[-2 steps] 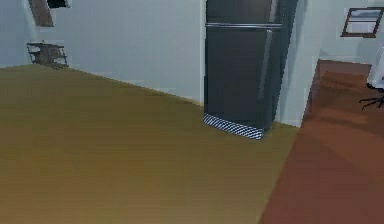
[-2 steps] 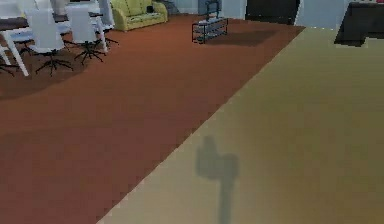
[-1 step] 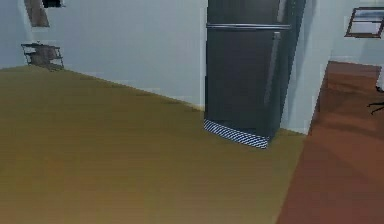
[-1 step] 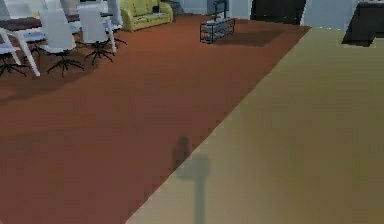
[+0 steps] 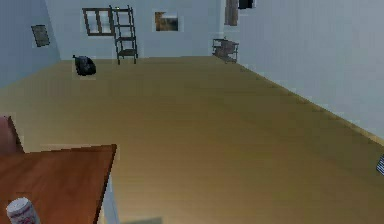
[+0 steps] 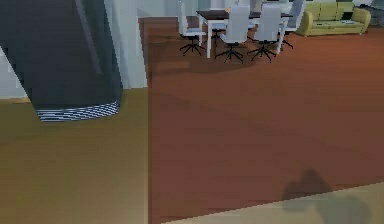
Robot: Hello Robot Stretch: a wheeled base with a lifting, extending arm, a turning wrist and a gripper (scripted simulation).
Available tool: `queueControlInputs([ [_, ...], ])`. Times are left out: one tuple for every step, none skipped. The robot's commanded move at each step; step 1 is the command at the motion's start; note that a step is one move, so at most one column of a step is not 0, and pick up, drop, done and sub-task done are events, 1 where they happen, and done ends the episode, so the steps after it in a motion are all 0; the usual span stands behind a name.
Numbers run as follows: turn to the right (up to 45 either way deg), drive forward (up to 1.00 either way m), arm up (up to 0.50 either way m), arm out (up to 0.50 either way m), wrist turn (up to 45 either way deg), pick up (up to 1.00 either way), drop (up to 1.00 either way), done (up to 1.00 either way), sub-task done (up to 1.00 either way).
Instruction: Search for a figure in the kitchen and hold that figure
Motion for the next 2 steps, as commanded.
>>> queueControlInputs([
  [-9.0, 0.0, 0.0, 0.0, 0.0, 0.0, 0.0, 0.0, 0.0],
  [0.0, 1.0, 0.0, 0.0, 0.0, 0.0, 0.0, 0.0, 0.0],
])
